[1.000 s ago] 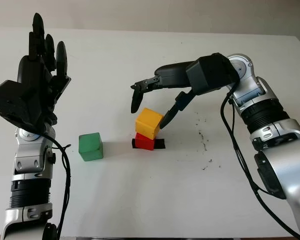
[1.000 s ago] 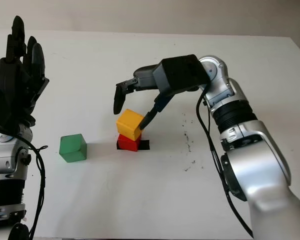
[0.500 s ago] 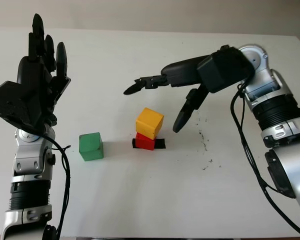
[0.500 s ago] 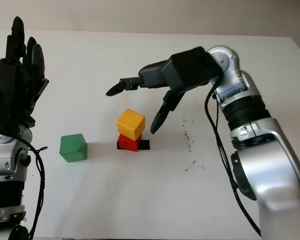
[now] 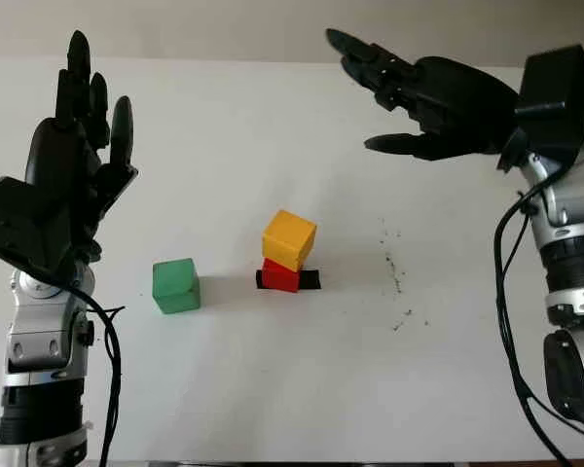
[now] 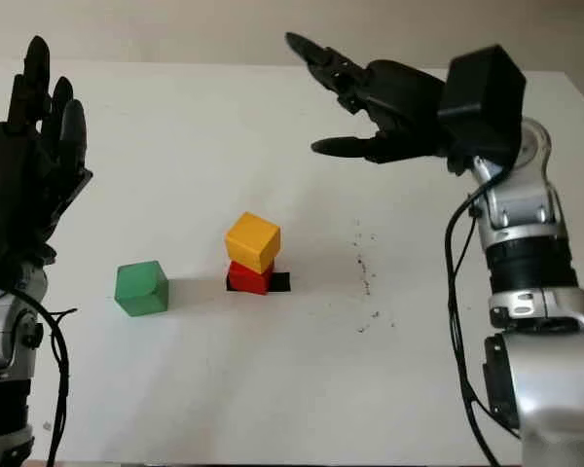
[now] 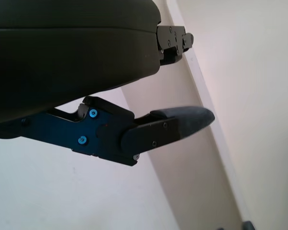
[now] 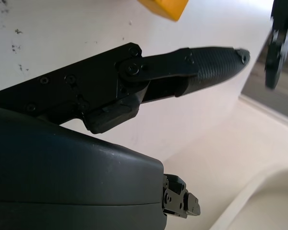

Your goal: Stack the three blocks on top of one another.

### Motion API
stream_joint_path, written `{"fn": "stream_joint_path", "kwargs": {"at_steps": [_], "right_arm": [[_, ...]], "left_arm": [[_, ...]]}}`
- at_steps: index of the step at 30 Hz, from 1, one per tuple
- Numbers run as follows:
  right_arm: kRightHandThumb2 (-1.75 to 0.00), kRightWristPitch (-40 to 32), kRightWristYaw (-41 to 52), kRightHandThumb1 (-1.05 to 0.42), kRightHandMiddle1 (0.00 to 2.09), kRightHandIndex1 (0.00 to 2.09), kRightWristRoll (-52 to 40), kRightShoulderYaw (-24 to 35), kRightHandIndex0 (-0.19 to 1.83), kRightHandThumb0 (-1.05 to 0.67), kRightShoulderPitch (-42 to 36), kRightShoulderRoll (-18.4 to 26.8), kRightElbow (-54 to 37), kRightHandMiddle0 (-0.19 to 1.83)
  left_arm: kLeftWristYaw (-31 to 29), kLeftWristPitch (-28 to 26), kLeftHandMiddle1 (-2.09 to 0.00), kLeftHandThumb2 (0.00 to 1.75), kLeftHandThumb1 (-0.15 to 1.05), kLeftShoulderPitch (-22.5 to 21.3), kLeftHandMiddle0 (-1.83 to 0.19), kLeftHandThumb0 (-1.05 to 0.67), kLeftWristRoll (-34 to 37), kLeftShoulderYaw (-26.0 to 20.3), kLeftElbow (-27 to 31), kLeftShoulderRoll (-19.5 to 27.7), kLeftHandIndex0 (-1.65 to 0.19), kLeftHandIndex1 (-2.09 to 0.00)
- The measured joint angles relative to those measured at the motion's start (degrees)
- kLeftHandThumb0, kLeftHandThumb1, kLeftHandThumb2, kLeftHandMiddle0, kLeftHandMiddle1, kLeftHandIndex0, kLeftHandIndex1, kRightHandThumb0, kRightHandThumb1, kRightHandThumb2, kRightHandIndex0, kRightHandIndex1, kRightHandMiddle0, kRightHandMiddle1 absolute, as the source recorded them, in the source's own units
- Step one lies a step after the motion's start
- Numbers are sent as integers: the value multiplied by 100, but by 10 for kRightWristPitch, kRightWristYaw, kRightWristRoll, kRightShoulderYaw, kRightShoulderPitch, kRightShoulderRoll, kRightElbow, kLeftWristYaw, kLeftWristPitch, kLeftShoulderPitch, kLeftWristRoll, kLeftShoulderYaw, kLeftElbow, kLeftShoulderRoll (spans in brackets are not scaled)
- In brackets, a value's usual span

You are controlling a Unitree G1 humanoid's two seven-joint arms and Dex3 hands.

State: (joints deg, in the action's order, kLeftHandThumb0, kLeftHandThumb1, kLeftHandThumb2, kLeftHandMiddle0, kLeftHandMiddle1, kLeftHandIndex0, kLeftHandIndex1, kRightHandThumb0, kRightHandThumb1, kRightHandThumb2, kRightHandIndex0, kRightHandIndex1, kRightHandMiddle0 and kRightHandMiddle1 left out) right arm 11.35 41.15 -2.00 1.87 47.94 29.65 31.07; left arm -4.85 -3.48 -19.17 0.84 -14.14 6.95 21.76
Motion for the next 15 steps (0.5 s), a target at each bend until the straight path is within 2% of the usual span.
{"fn": "stream_joint_path", "kwargs": {"at_steps": [3,6,12,15], "right_arm": [[-57,0,-40,-105,0,0,-8,8,-19,-80,-35,-18,-14,-19],[-55,-10,-75,-105,0,0,-20,16,-19,-78,-75,-39,-35,-19],[-56,-75,-126,-105,0,0,-65,36,-19,-74,-130,-88,-74,-19],[-59,-80,-149,-105,0,0,-79,45,-19,-73,-143,-112,-76,-19]], "left_arm": [[-7,2,-9,55,105,17,-4,-66,-47,7,16,28,0,-11],[-8,-6,-10,49,105,40,-9,-72,-113,16,38,61,-5,-12],[-52,-116,-6,15,103,83,-9,-78,-183,25,136,89,-8,-9],[-95,-139,-5,9,102,101,-8,-77,-199,29,182,115,-7,-7]]}}
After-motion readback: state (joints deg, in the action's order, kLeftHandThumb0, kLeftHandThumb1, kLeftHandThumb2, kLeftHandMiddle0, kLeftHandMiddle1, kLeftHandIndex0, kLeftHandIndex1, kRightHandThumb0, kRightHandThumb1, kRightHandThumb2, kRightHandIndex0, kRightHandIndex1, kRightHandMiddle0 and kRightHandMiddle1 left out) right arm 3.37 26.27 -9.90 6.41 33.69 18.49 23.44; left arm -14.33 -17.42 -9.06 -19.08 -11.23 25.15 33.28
